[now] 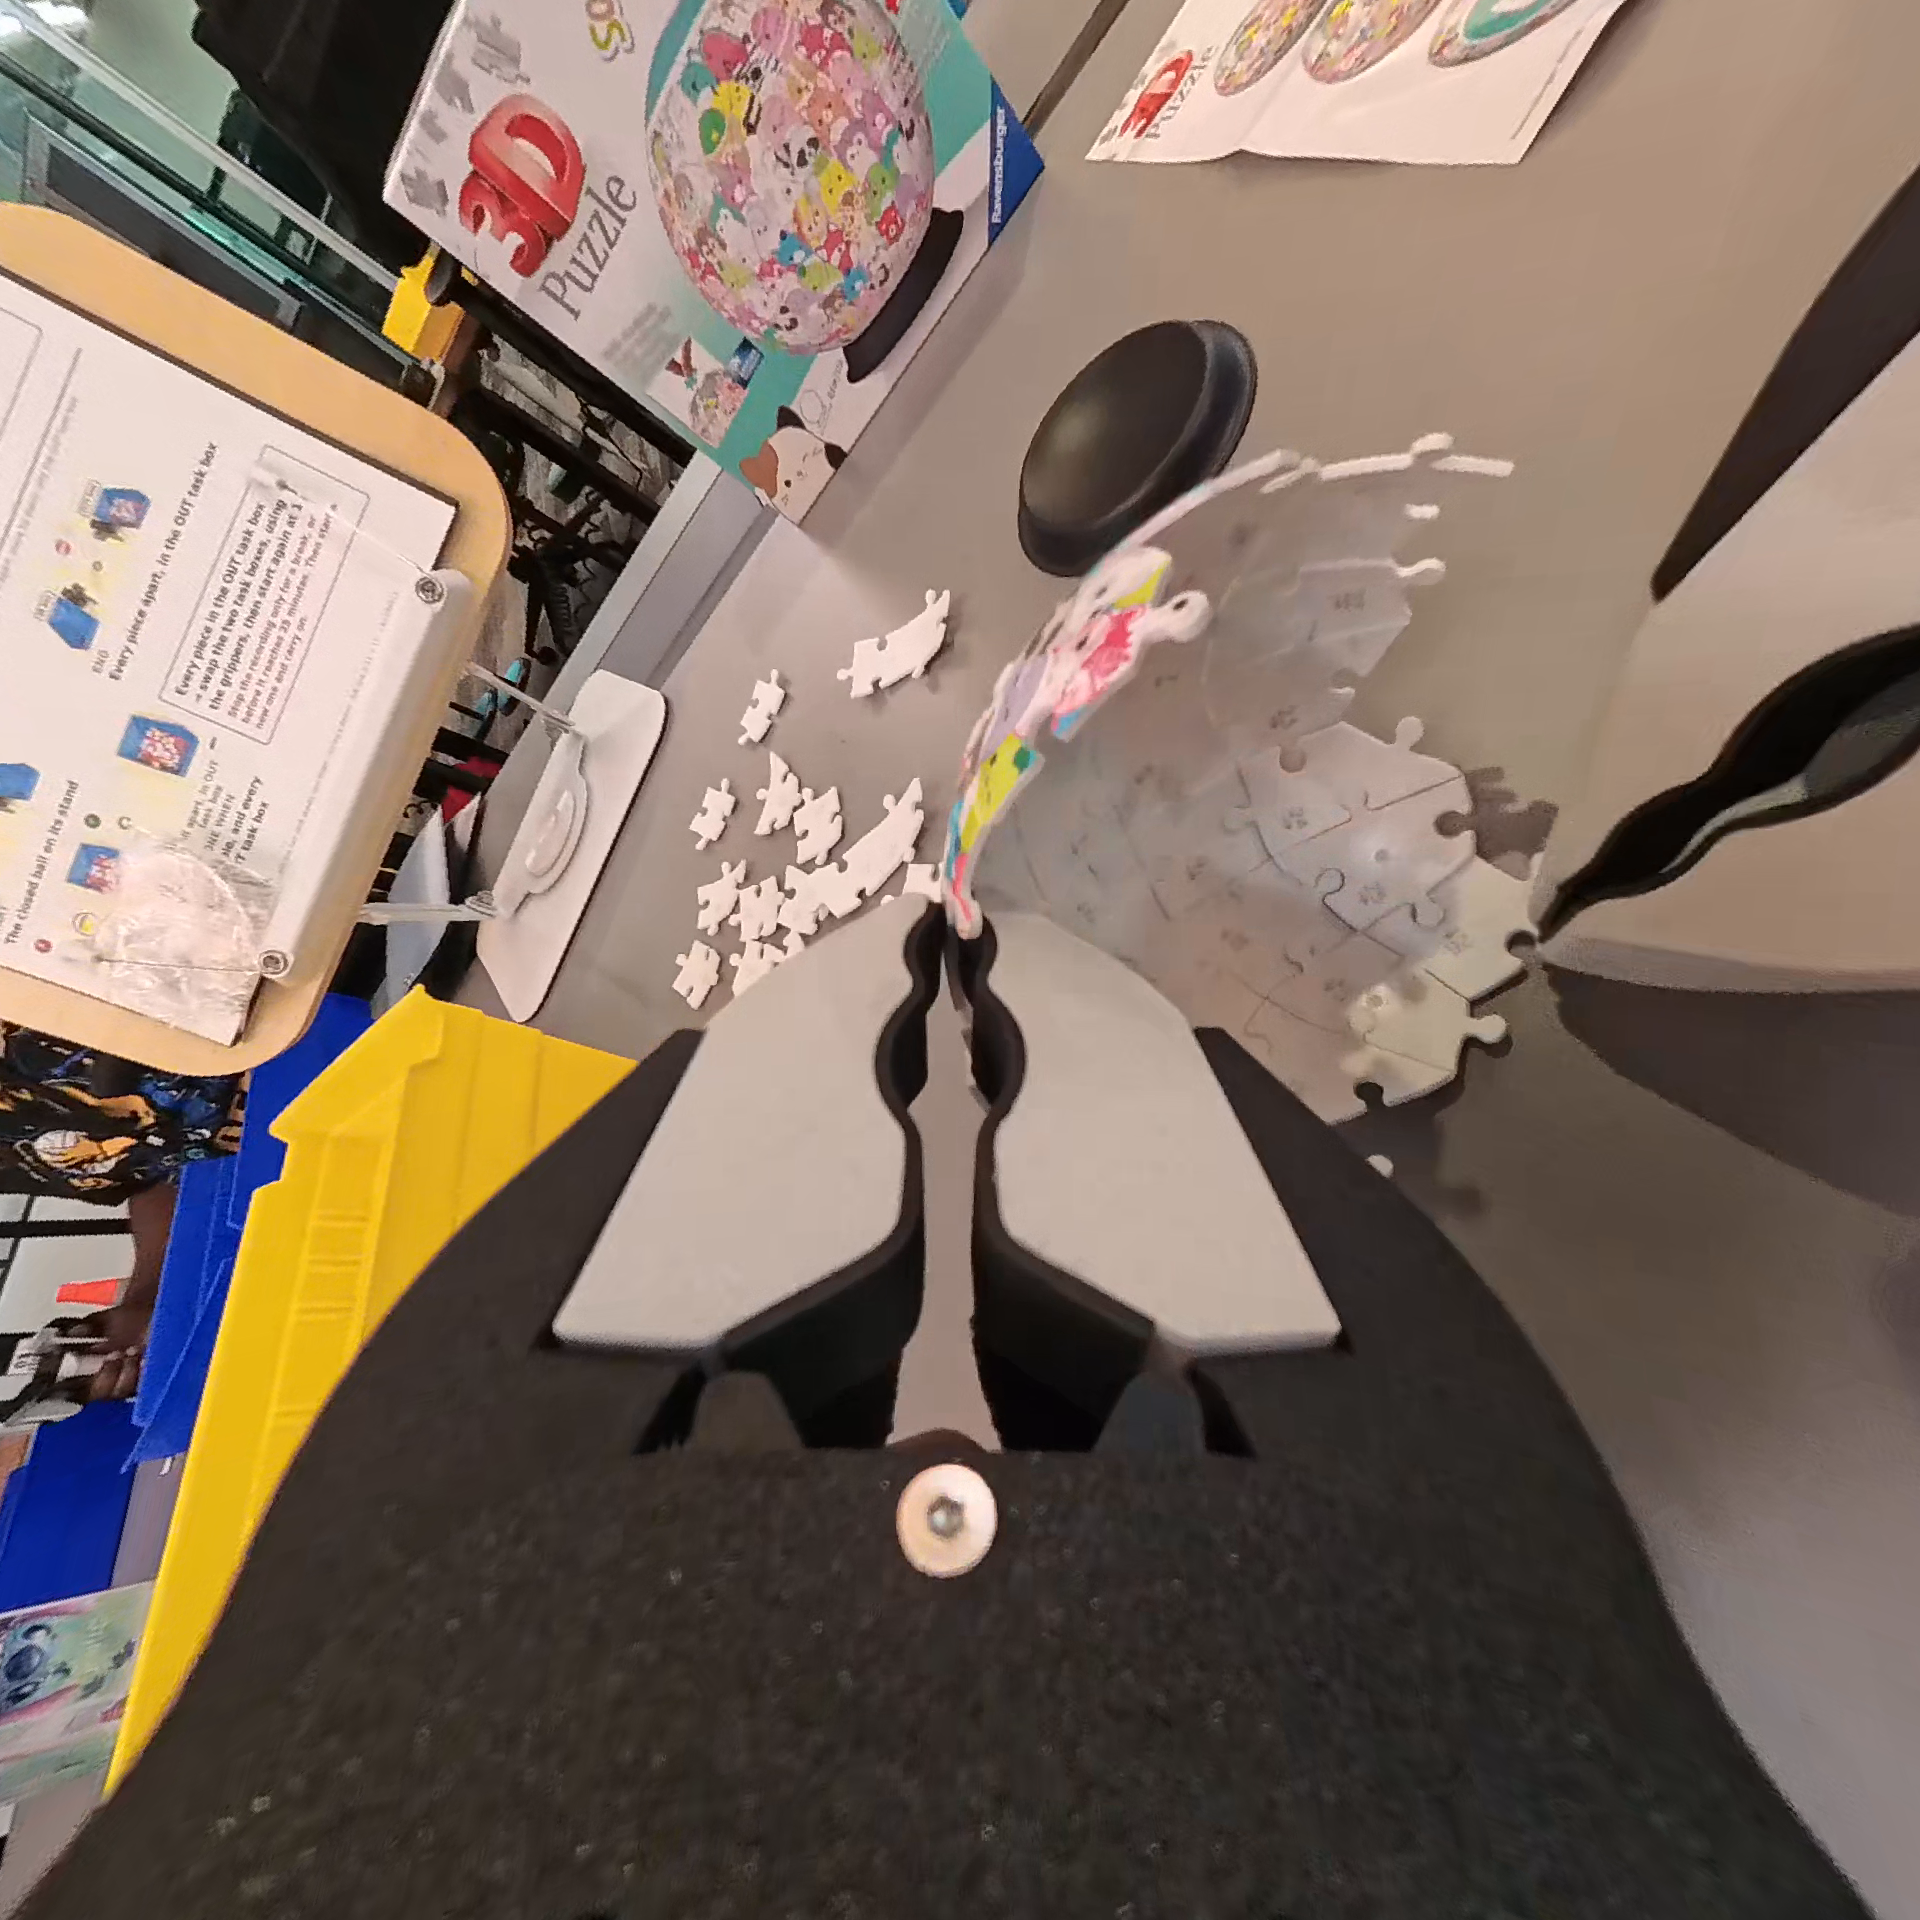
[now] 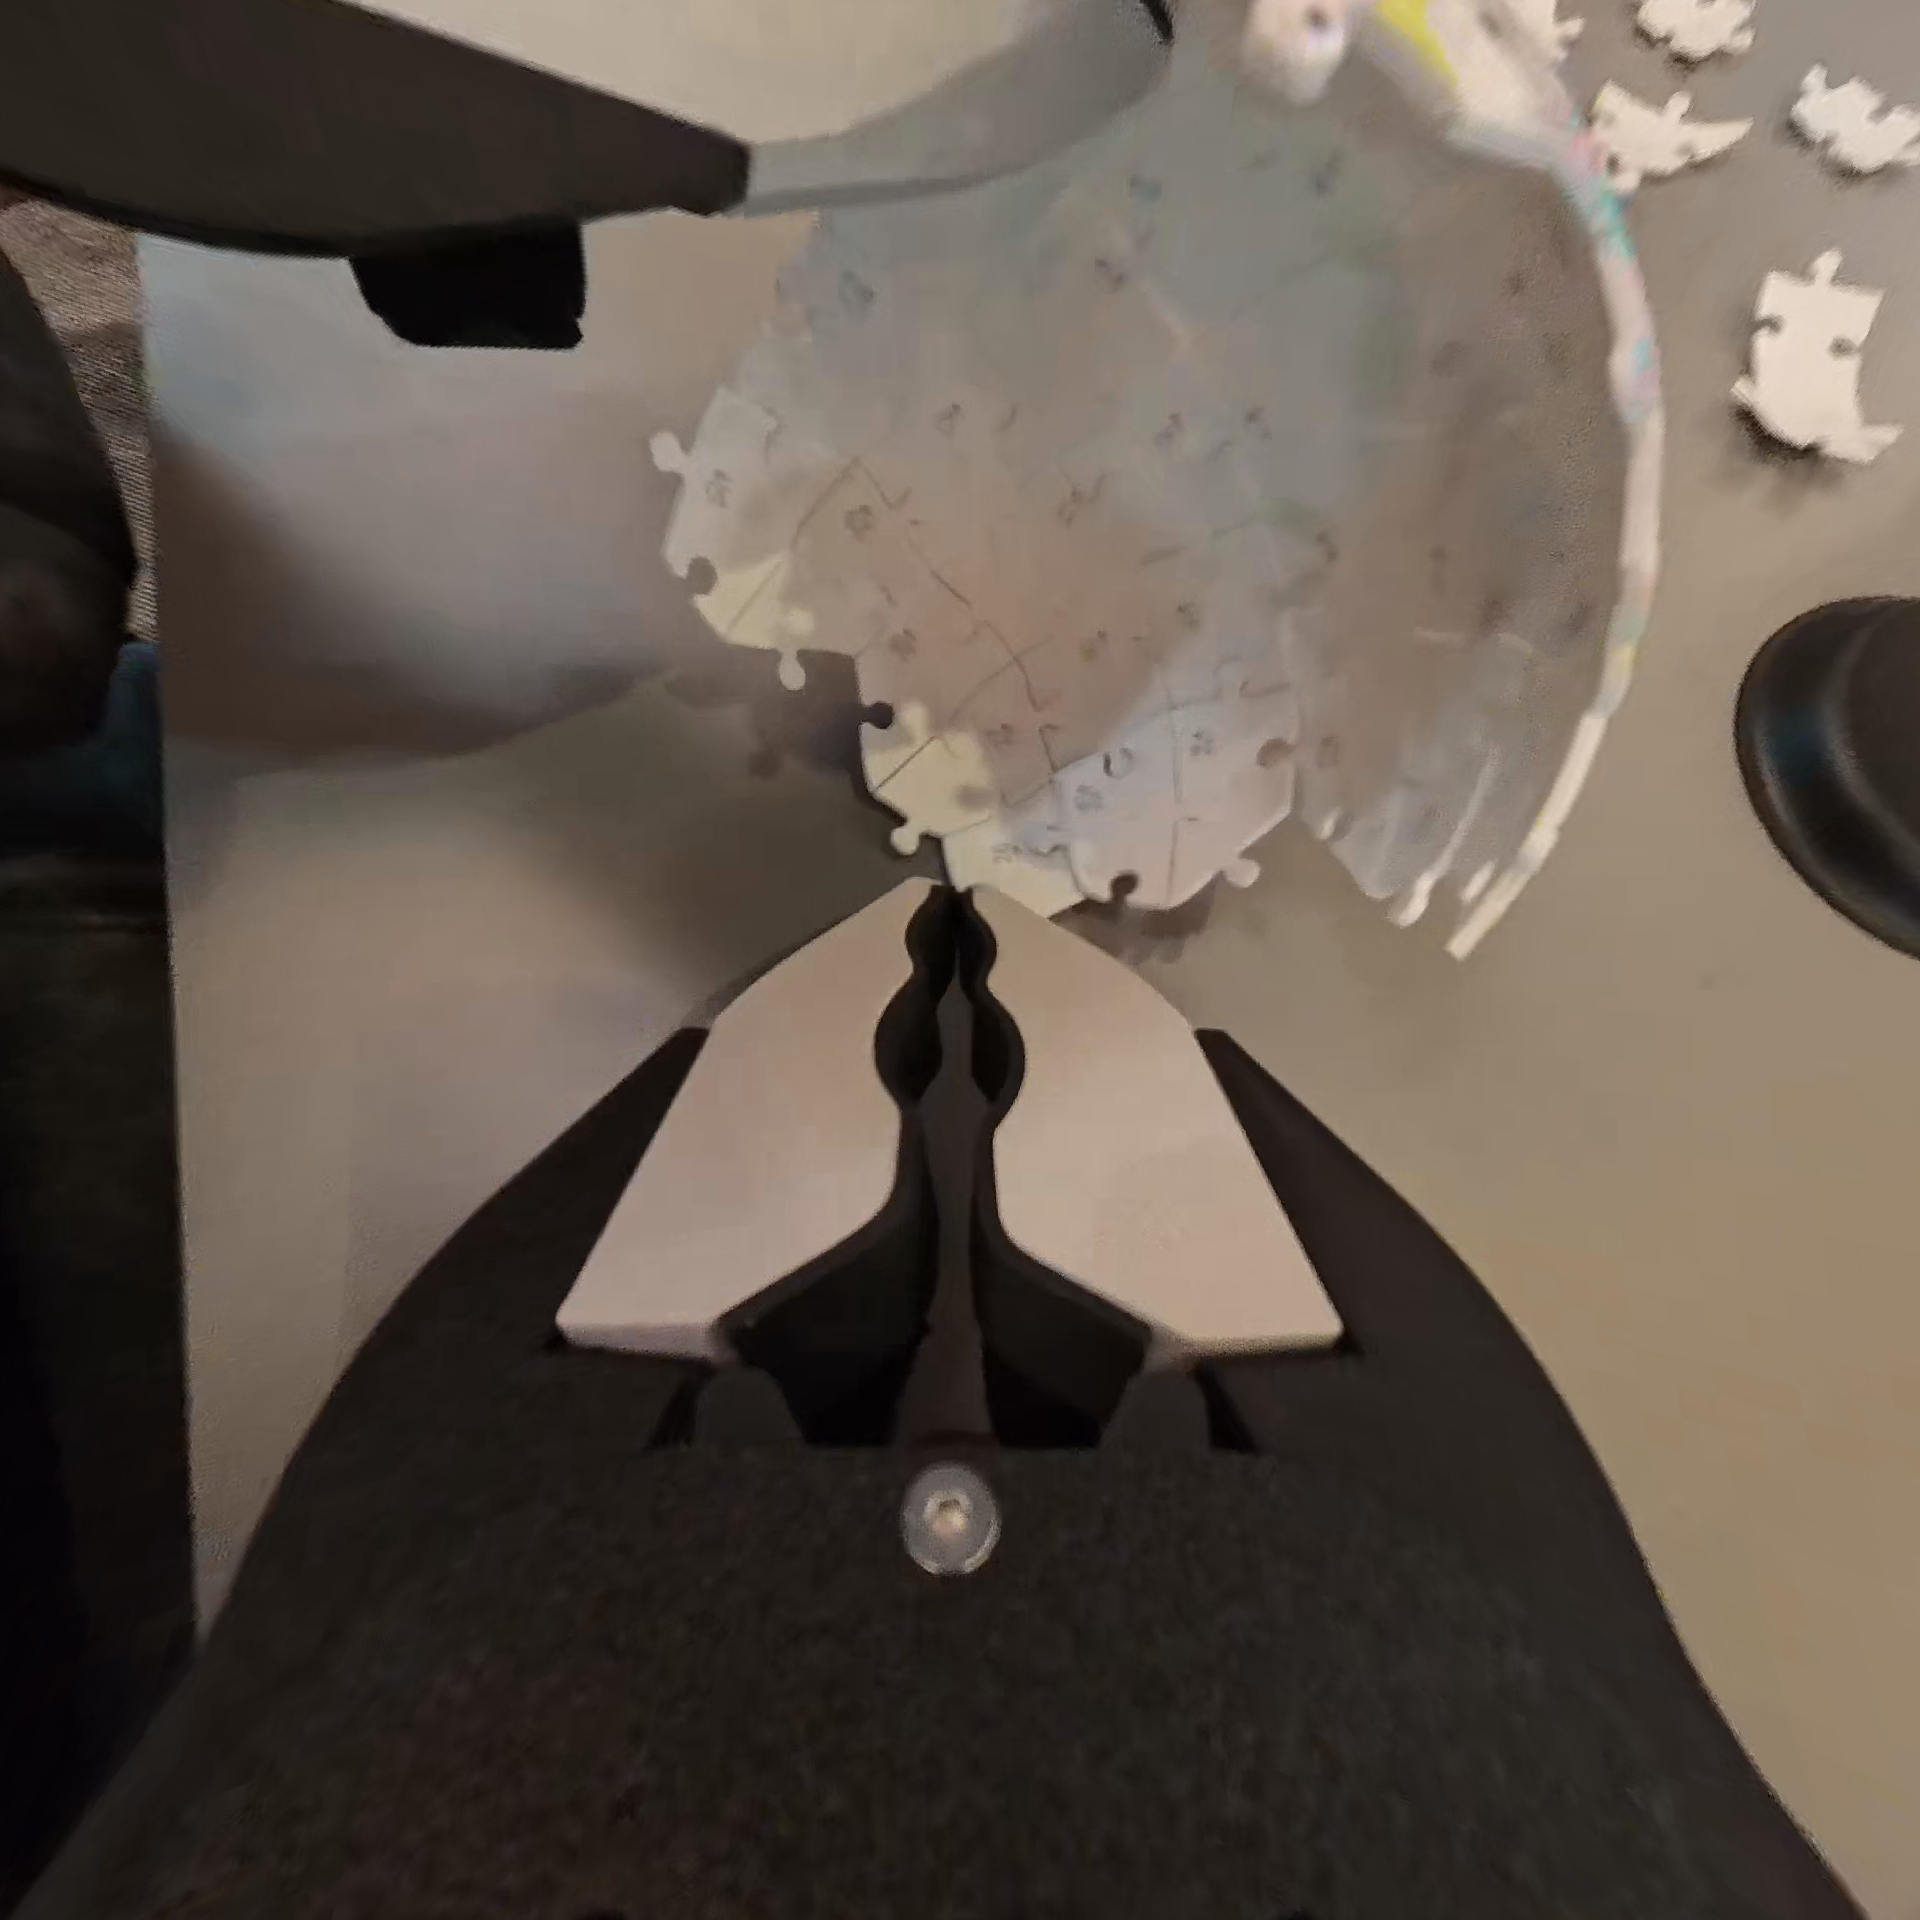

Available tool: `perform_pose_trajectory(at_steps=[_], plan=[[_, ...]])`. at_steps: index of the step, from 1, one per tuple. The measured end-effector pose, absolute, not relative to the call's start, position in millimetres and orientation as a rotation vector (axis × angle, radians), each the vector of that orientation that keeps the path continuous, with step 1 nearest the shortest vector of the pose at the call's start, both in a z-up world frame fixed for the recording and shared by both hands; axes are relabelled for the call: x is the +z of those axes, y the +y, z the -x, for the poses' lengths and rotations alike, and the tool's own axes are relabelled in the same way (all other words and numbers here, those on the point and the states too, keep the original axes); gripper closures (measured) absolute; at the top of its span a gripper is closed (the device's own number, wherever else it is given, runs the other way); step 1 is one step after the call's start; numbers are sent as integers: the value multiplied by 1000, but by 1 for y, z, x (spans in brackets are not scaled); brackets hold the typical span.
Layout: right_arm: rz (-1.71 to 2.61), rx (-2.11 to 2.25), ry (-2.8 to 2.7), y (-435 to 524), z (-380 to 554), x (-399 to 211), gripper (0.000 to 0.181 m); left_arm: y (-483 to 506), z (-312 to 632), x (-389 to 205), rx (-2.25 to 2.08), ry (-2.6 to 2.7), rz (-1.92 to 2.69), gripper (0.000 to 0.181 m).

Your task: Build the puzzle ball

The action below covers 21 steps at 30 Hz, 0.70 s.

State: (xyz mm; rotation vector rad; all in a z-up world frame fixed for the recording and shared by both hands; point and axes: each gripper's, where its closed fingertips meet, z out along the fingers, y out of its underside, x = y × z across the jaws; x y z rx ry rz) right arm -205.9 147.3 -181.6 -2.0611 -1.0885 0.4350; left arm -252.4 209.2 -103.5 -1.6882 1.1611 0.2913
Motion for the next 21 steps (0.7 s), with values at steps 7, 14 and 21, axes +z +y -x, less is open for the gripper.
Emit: perform_pose_trajectory(at_steps=[7, 14, 21], plan=[[2135, 408, -1095, 151, 203, -192, 181, 209, 254, -105, 304, 1158, 1682, 179], [2108, 479, -1038, 153, 204, -172, 181, 213, 257, -107, 292, 1135, 1705, 179], [2105, 427, -964, 172, 173, -171, 180, 218, 261, -112, 260, 1131, 1783, 179]])
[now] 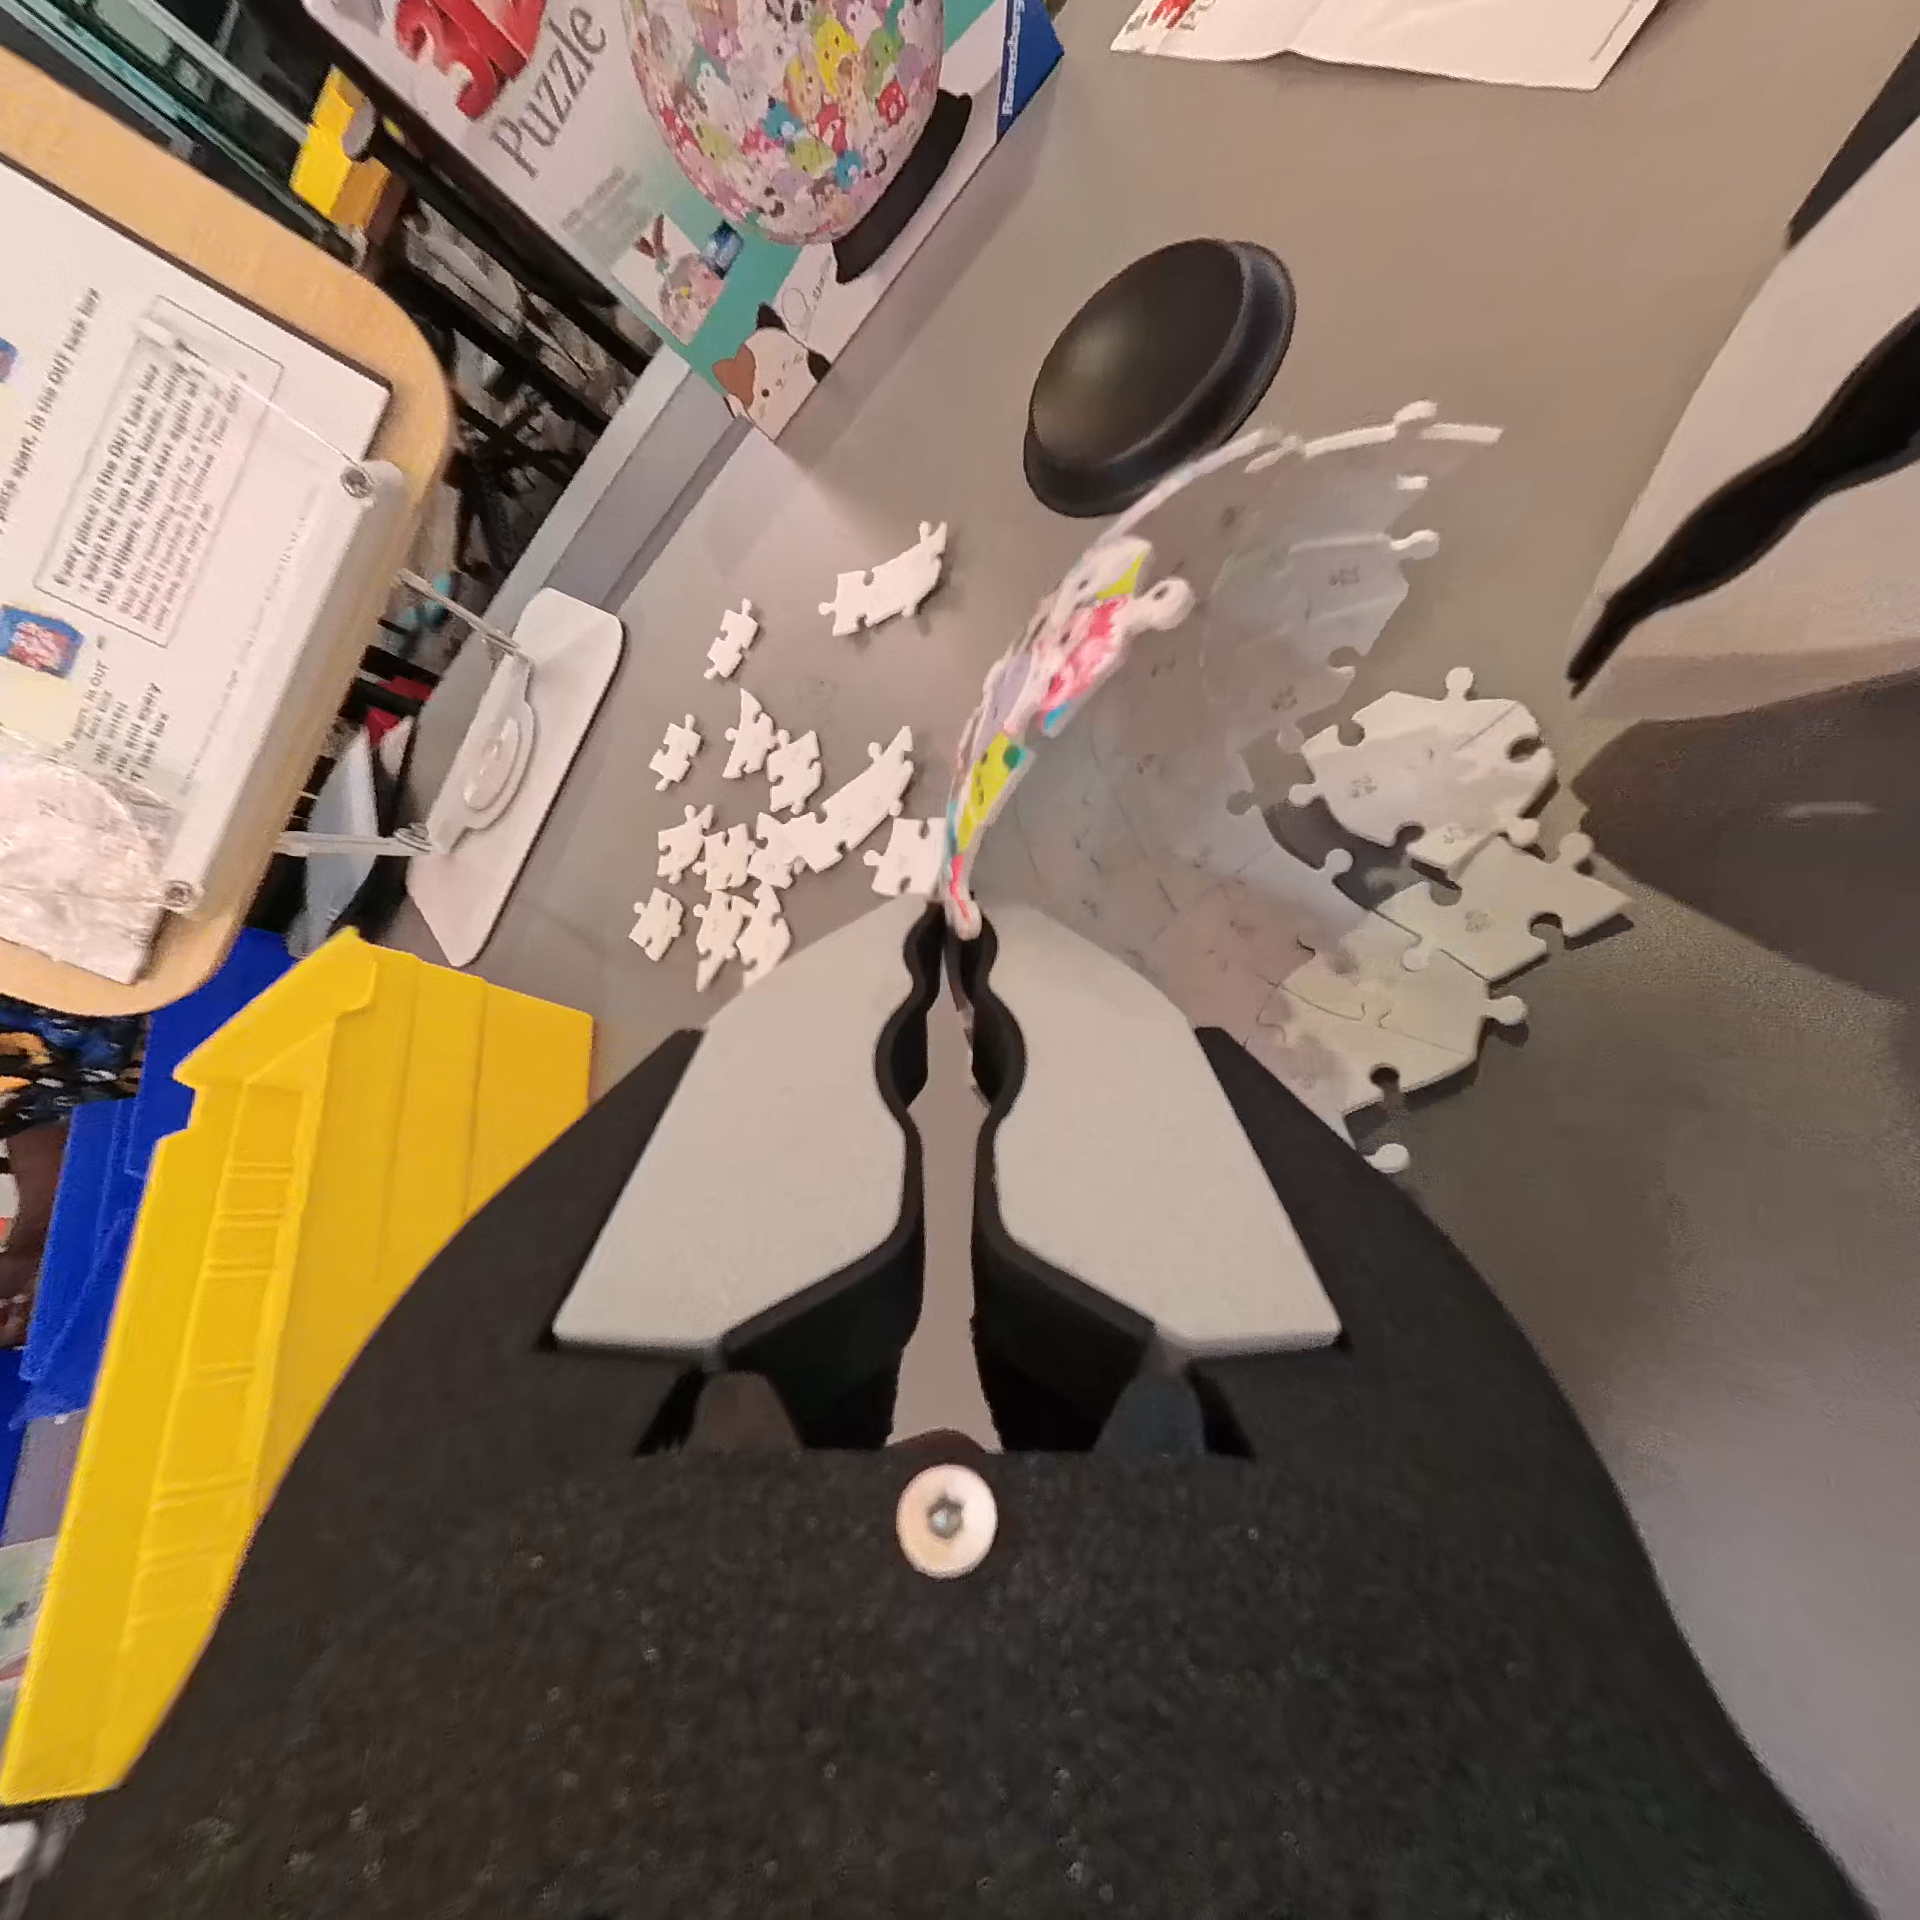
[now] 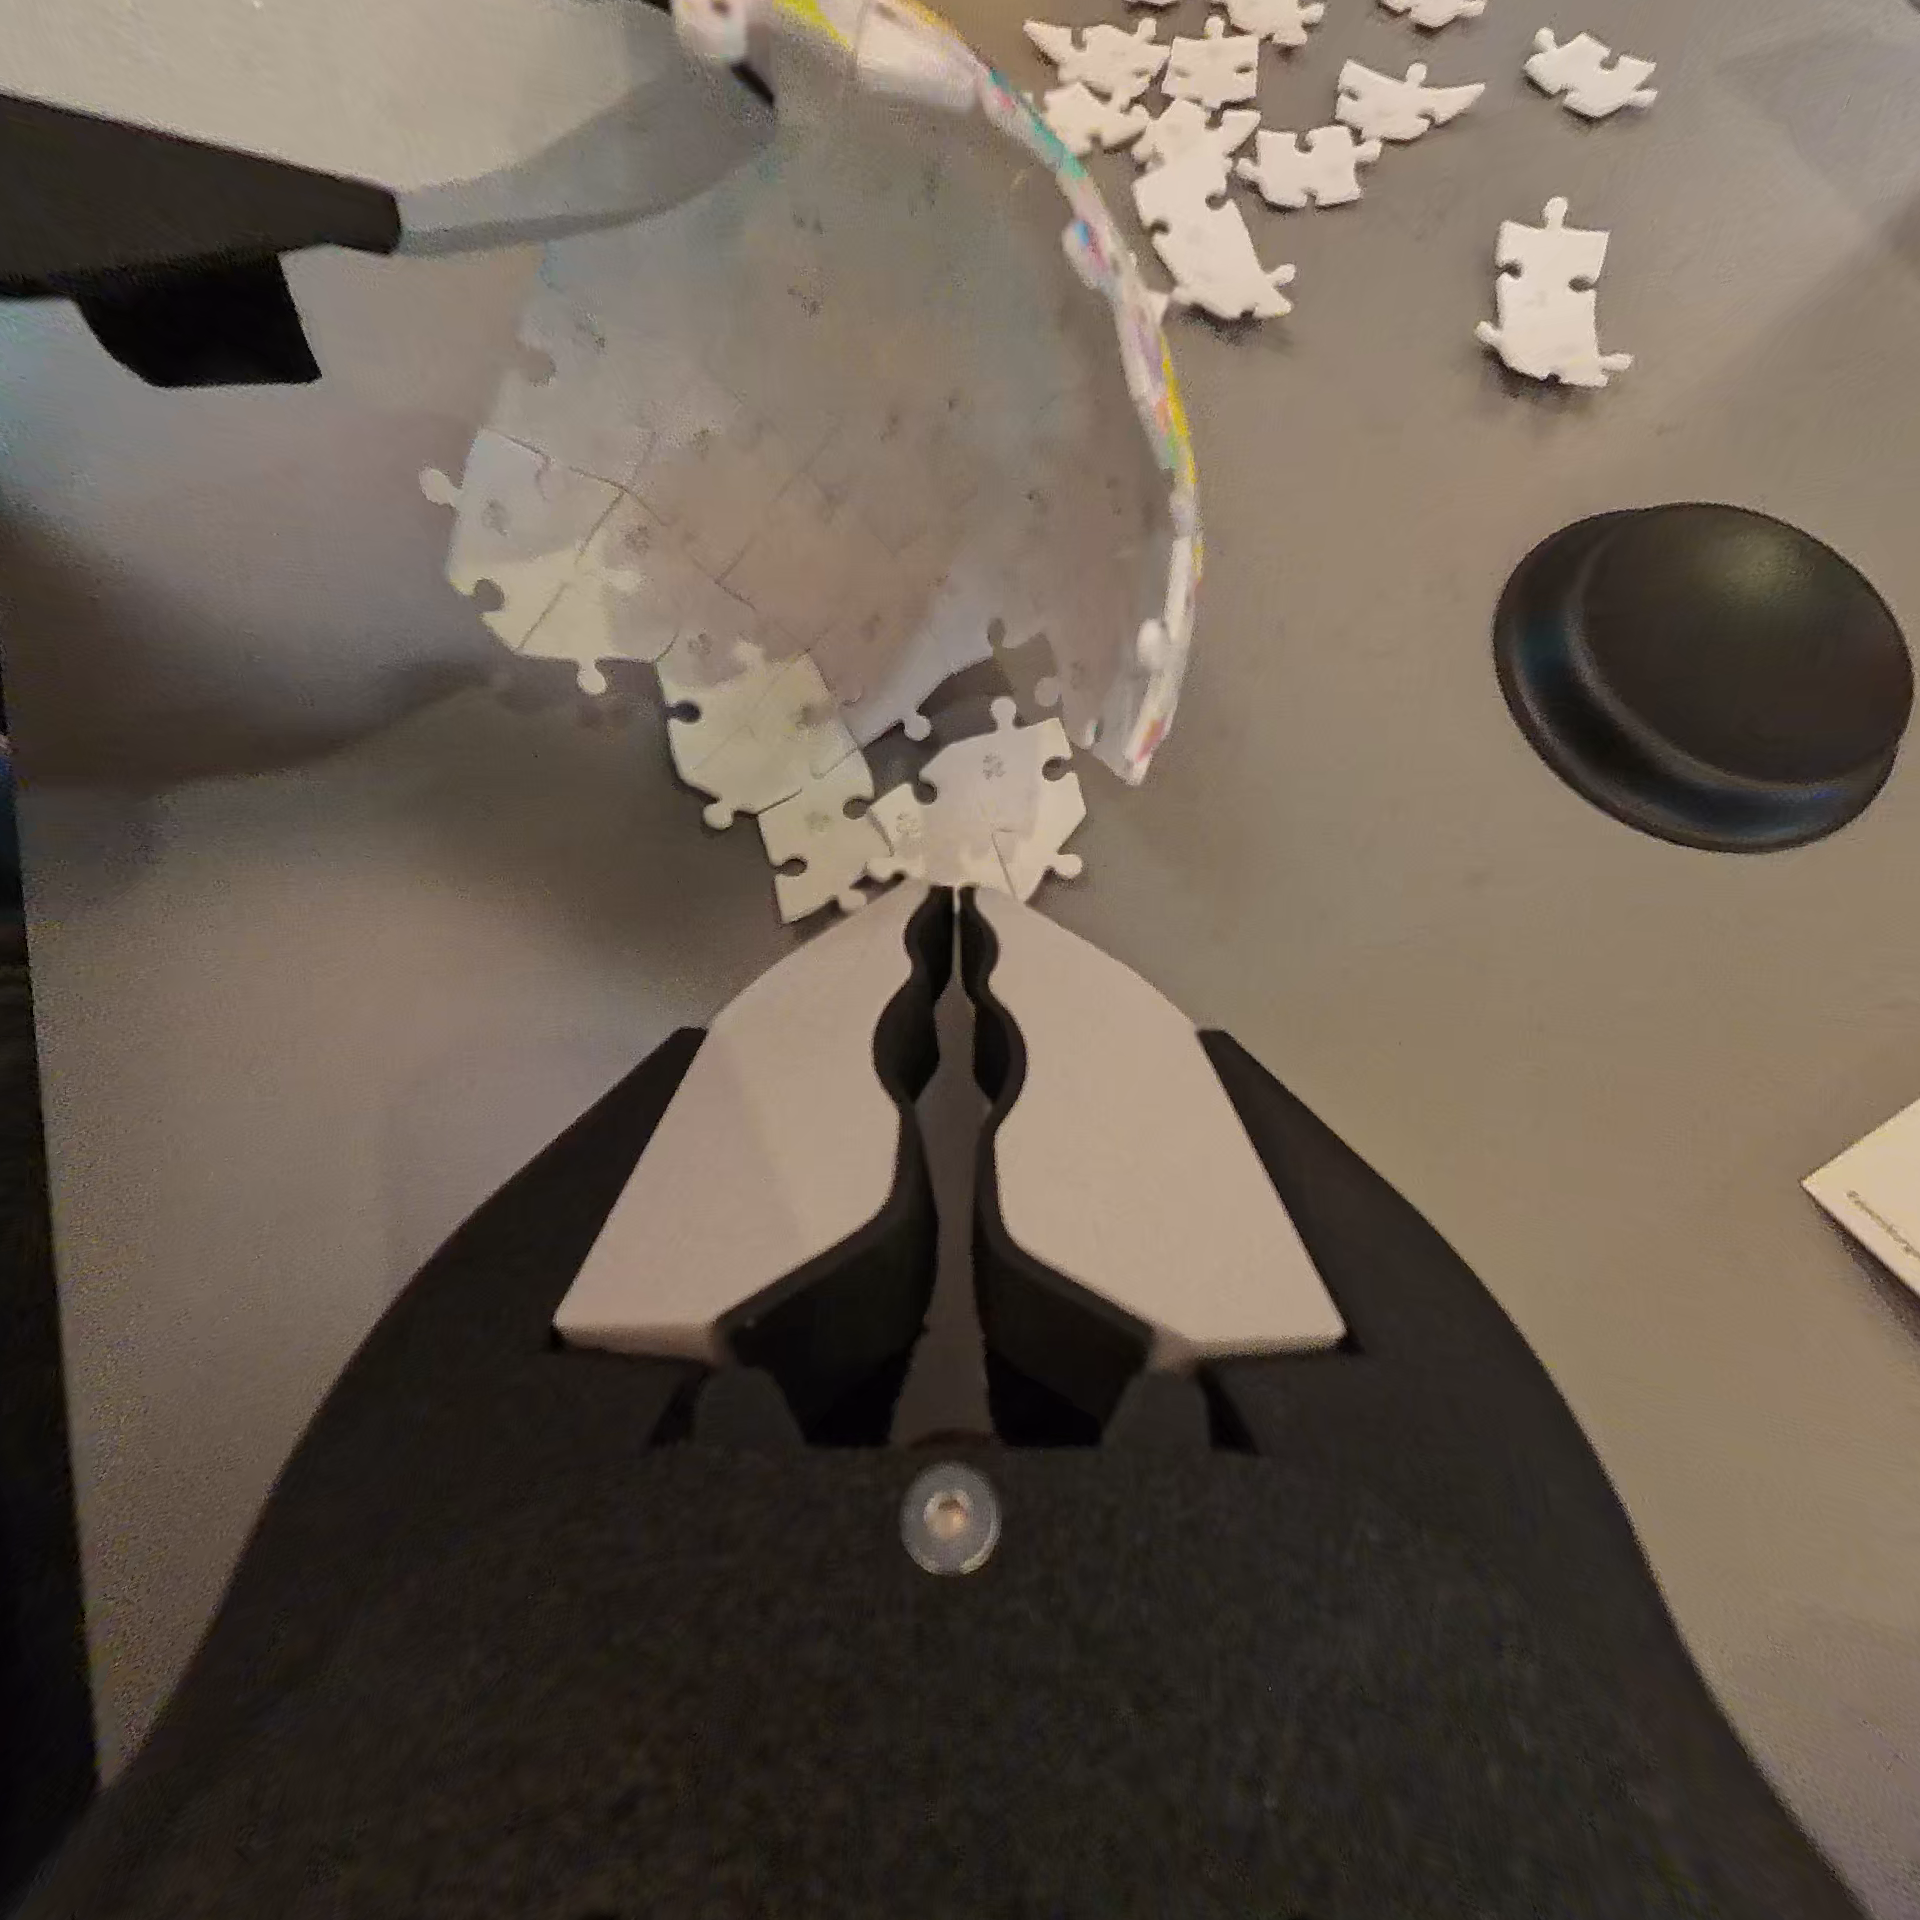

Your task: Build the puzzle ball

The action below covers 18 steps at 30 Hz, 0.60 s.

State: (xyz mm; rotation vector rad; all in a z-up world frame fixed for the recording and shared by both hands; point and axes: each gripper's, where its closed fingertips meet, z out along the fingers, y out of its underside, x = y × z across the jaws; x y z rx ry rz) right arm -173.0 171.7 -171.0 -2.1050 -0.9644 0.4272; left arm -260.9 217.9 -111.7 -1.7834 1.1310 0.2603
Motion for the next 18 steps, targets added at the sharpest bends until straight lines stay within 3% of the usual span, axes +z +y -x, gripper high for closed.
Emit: perform_pose_trajectory(at_steps=[18], plan=[[2152, 413, -1071, 188, 165, -192, 174, 236, 254, -122, 211, 1202, 2166, 179]])
